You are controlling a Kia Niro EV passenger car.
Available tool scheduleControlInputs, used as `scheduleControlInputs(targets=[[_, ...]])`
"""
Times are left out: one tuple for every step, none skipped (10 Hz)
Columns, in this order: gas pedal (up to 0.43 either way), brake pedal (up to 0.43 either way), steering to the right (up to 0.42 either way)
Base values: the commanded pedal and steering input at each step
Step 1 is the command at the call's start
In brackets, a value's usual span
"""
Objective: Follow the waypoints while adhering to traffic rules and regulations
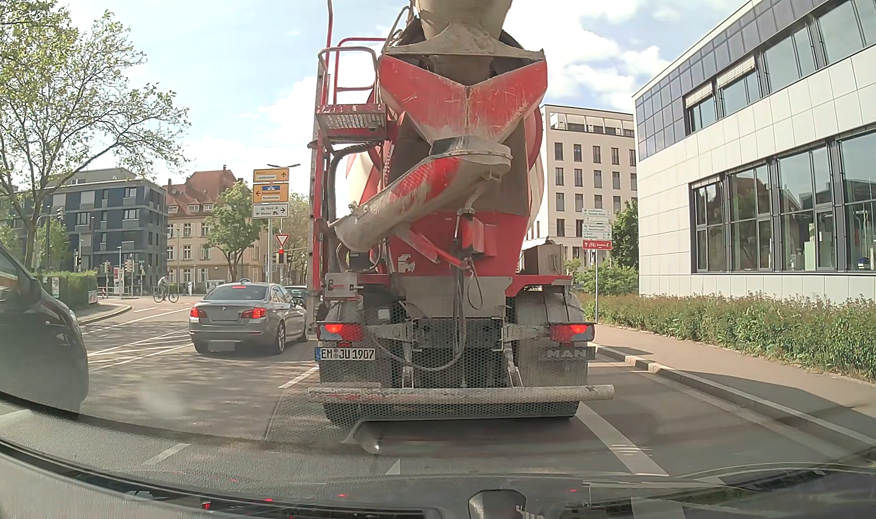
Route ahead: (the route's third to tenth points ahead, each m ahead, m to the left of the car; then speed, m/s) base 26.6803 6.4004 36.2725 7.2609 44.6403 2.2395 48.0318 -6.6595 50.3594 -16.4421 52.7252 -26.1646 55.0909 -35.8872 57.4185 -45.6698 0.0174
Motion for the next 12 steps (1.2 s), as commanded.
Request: scheduleControlInputs(targets=[[0.000,0.232,-0.007],[0.000,0.232,-0.007],[0.000,0.232,-0.007],[0.000,0.232,-0.007],[0.000,0.232,-0.006],[0.000,0.238,-0.006],[0.000,0.238,-0.007],[0.000,0.238,-0.006],[0.000,0.238,-0.006],[0.000,0.232,-0.006],[0.000,0.238,-0.006],[0.000,0.238,-0.007]])
